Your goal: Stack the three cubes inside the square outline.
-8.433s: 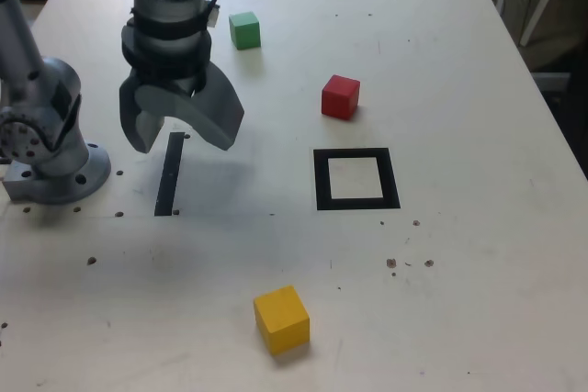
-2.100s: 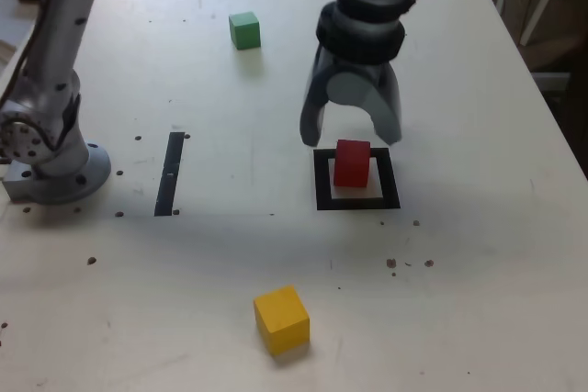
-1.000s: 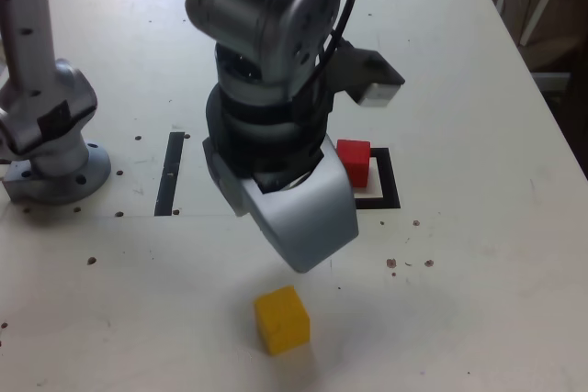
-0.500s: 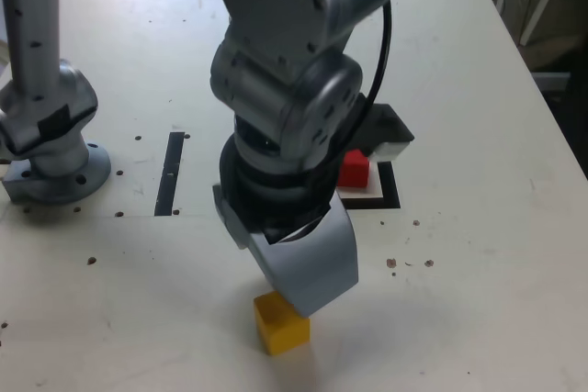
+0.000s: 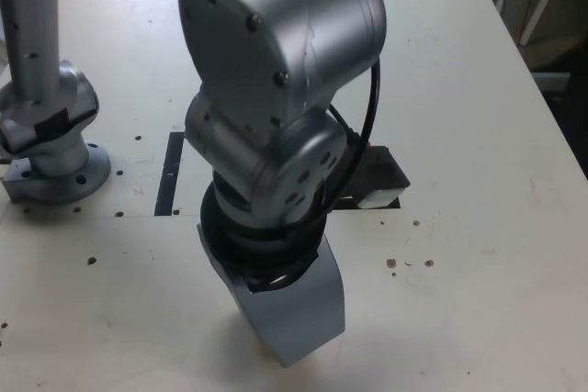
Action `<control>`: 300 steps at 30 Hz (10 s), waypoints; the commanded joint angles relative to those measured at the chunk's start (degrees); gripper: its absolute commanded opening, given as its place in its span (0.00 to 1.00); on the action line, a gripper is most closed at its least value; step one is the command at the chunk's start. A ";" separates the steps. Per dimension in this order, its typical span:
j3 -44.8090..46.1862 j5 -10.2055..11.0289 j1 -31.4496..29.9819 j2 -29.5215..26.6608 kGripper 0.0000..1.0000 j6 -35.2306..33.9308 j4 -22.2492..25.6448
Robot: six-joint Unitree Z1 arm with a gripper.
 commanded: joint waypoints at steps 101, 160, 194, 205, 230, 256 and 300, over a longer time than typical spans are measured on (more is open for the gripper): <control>-13.58 -3.00 41.72 -0.92 0.28 -7.54 11.50; -0.86 2.93 55.95 -14.56 1.00 2.48 8.11; 3.09 4.55 95.36 -2.16 0.99 19.38 -2.60; -4.44 3.91 95.36 4.01 0.95 19.74 -0.05; -6.11 0.72 94.11 7.87 0.45 19.06 1.04; -6.57 -1.93 87.75 0.75 0.20 21.61 0.72; -10.53 -5.40 38.90 -5.06 0.20 -2.99 9.80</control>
